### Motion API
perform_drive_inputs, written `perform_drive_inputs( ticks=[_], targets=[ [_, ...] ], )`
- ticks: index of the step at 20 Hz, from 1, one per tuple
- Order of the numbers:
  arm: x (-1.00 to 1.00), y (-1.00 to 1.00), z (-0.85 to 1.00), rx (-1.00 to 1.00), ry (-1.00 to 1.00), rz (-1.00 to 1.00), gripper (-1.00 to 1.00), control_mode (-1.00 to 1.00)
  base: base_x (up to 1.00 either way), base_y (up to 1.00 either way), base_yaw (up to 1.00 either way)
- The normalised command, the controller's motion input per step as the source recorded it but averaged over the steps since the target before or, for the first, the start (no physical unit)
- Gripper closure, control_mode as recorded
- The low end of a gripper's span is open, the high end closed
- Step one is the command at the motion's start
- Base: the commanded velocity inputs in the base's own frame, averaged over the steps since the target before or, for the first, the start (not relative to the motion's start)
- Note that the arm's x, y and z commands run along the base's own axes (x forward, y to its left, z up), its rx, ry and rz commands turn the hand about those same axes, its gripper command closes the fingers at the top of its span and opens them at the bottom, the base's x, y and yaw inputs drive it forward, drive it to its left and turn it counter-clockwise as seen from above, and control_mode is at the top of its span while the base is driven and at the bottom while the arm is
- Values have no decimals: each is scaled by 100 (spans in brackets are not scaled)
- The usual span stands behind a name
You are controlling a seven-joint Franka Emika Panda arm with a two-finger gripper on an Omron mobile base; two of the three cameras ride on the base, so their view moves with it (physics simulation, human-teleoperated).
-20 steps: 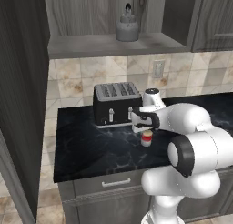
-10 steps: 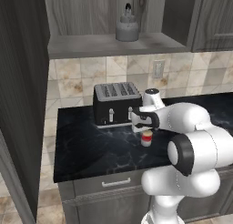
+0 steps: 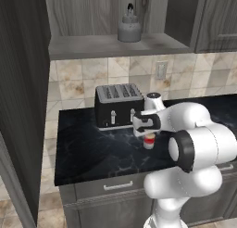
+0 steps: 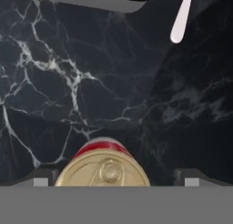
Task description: Pick the canned food and bar from the counter and place them in the cabinets closest to them.
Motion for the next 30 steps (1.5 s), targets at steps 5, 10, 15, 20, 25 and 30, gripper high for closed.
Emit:
perform_drive_inputs(
  ticks=[5, 10, 15, 20, 25, 30],
  targets=[
    [1, 0, -18, 0, 0, 0, -100, -100, 0, 0, 0],
    [0, 1, -13, 0, 0, 0, 100, -100, 0, 0, 0],
    [0, 0, -2, 0, 0, 0, 100, -100, 0, 0, 0],
    [0, 0, 0, 0, 0, 0, 100, -100, 0, 0, 0],
    [0, 0, 19, 1, 0, 0, 100, -100, 0, 0, 0],
    [0, 0, 33, 1, -1, 0, 100, -100, 0, 0, 0]
  ],
)
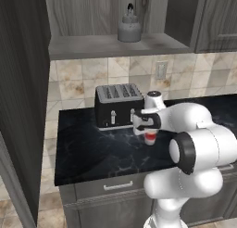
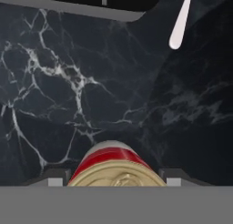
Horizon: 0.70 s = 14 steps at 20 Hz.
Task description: Pick the canned food and bar from the counter and place them in the cabinets closest to them.
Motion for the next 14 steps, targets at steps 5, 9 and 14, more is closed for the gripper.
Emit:
perform_drive_inputs(
  ticks=[5, 9, 14],
  targets=[
    [0, 0, 40, 3, -2, 0, 100, -100, 0, 0, 0],
    [0, 0, 43, 2, -2, 0, 100, -100, 0, 0, 0],
    [-1, 0, 47, 3, -3, 0, 100, -100, 0, 0, 0]
  ],
)
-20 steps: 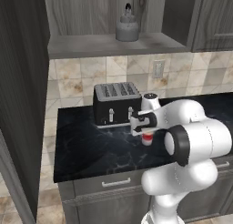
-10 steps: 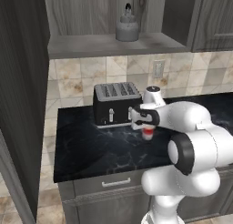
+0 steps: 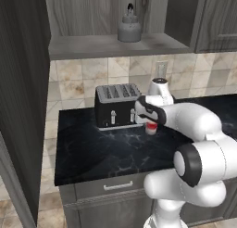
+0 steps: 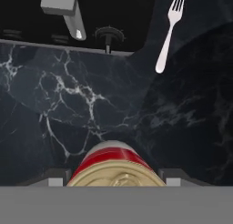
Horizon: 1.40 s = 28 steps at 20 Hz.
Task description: Pick the canned food and bar from the counter and place them in the cabinets closest to them.
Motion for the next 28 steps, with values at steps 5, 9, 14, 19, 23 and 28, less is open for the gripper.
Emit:
perform_drive_inputs(
  ticks=[5, 9, 14, 19, 23, 28],
  targets=[
    [0, 0, 50, 3, -4, 0, 100, -100, 0, 0, 0],
    [-2, 0, 46, 2, -3, 0, 100, -100, 0, 0, 0],
    [-2, 1, 50, 1, -4, 0, 100, -100, 0, 0, 0],
    [-1, 4, 53, 1, -4, 0, 100, -100, 0, 0, 0],
    [-2, 5, 53, 0, -5, 0, 100, -100, 0, 0, 0],
    [-3, 5, 52, 0, -3, 0, 100, -100, 0, 0, 0]
  ],
)
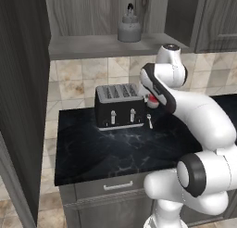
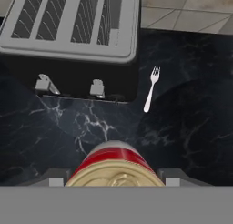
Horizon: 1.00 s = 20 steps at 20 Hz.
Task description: Pick the canned food and bar from the counter and place them in the cabinets closest to them.
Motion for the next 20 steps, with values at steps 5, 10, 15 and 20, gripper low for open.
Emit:
perform_drive_inputs(
  ticks=[5, 10, 15, 20],
  targets=[
    [-3, 7, 55, 0, -4, 0, 100, -100, 0, 0, 0],
    [-5, 12, 53, 0, -4, 0, 100, -100, 0, 0, 0],
    [-15, 15, 51, 0, -5, 0, 100, -100, 0, 0, 0],
    [-14, 16, 52, 0, -5, 0, 100, -100, 0, 0, 0]
  ],
)
